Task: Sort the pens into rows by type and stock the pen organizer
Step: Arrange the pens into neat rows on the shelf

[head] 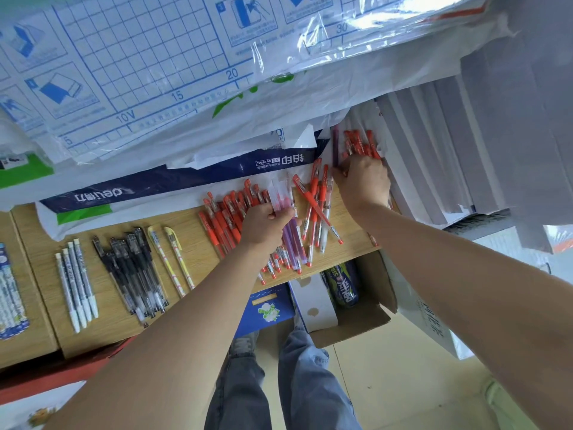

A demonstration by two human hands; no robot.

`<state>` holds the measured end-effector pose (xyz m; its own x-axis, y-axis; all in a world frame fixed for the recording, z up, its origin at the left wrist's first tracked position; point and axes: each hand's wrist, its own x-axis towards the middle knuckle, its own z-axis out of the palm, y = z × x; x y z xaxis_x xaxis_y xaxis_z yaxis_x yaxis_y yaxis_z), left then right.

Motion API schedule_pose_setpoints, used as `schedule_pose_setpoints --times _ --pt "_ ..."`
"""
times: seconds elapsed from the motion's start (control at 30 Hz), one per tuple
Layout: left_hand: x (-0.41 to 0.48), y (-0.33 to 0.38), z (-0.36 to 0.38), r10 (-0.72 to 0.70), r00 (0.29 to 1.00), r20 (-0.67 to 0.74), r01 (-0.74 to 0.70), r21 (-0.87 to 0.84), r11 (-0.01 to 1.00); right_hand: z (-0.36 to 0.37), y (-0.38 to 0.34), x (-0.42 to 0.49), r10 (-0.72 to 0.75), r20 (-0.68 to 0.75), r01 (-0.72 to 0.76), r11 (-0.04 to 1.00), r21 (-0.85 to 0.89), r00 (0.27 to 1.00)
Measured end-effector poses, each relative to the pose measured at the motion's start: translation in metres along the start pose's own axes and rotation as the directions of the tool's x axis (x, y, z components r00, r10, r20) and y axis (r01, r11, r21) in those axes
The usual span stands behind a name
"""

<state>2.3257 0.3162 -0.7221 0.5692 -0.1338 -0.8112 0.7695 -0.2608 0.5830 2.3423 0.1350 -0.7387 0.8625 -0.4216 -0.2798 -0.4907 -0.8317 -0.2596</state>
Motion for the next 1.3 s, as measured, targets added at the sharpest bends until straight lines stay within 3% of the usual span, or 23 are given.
schedule_pose_setpoints --times 0.2,0.3,0.4,0.57,0.7,1.13,1.23,1.3 --pt "-0.003 0.005 -0.002 0.004 1.0 -0.01 -0.004 -0.013 1.0 -0.009 -0.002 0.001 0.019 0.058 -0.031 0.977 0.21 0.998" --pt "-0.007 0.011 0.002 -0.02 0.999 -0.029 0.018 -0.045 0.999 -0.018 0.003 -0.012 -0.013 0.189 -0.048 0.947 0.318 0.982" --pt "-0.01 0.013 0.007 -0.071 0.997 -0.035 0.066 -0.124 0.99 -0.027 0.011 -0.029 -0.066 0.358 -0.071 0.932 0.357 0.931" --pt "-0.015 0.011 0.012 -0.104 0.992 -0.064 0.092 -0.167 0.982 -0.035 0.021 -0.06 -0.168 0.523 -0.102 0.888 0.448 0.836" --pt "-0.025 0.008 0.012 -0.103 0.993 -0.063 0.086 -0.229 0.97 -0.034 0.014 -0.079 -0.299 0.66 -0.028 0.899 0.437 0.69" --pt "-0.088 -0.035 -0.074 -0.056 0.991 -0.118 0.01 -0.355 0.935 -0.032 -0.082 -0.139 -0.462 0.704 0.42 0.872 0.25 0.54" --pt "-0.103 -0.048 -0.109 -0.033 0.991 -0.131 -0.019 -0.376 0.927 -0.021 -0.113 -0.164 -0.49 0.671 0.47 0.852 0.232 0.557" --pt "-0.111 -0.057 -0.135 -0.034 0.989 -0.145 -0.027 -0.401 0.916 -0.008 -0.135 -0.179 -0.489 0.632 0.39 0.87 0.303 0.601"
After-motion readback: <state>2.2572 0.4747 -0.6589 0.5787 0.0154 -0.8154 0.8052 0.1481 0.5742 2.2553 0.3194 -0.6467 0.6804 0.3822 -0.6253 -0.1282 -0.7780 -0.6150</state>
